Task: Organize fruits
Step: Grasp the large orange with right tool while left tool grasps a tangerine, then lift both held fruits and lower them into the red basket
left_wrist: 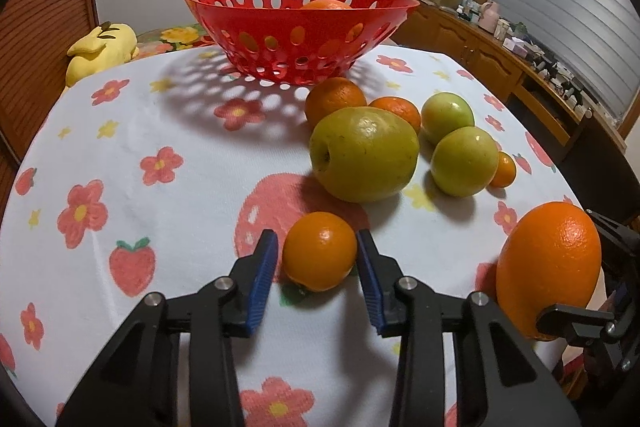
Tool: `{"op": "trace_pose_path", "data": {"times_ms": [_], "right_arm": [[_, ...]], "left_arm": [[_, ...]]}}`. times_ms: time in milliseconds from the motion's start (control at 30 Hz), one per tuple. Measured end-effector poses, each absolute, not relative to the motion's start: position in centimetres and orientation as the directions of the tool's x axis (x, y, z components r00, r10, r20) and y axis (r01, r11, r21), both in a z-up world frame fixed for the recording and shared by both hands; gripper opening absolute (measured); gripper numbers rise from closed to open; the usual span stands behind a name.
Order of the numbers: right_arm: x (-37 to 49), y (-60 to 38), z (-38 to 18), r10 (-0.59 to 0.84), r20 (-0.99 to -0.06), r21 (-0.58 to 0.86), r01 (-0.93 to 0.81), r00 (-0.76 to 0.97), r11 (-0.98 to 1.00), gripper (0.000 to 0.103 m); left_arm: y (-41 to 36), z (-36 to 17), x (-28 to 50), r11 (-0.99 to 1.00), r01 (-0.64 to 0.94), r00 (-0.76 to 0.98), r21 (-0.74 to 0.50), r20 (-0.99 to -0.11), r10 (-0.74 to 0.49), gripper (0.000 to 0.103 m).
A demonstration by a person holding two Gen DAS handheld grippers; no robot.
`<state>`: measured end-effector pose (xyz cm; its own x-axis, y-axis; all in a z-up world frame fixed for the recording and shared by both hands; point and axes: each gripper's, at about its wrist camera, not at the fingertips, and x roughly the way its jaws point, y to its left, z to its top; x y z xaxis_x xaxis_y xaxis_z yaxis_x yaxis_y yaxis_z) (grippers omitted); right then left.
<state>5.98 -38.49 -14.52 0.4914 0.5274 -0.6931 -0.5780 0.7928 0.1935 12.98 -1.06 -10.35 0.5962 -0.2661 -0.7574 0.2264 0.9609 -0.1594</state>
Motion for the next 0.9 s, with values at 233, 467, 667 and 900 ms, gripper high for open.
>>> {"op": "trace_pose_path", "data": {"times_ms": [233,467,667,900], "right_arm": [[5.9,-38.4,-14.6,0.532,-0.7,0.196,-0.588,0.476,0.784,0.088],[5.8,-38.2,-14.4,0.53,-0.704,0.177,-0.606,0.472,0.776,0.087],[6.4,-38.0,-14.1,0.529,-0.709,0.168,-0.616,0.467,0.77,0.086],[7.1,-37.8,-12.0,0.539,-0.69,0.153,-0.631,0.483,0.761,0.086]], "left_arm": [[-1.0,-9.8,12.5,0.96,0.226,0.615,-0.166,-0.74,-0.273,0.032],[-0.4,-9.0,12.0,0.957,0.223,0.635,-0.185,-0.717,-0.287,0.032],[0.0,-8.2,11.9,0.957,0.22,0.654,-0.19,-0.699,-0.289,0.032],[0.5,-6.3,12.1,0.957,0.217,0.683,-0.191,-0.671,-0.289,0.032]]}}
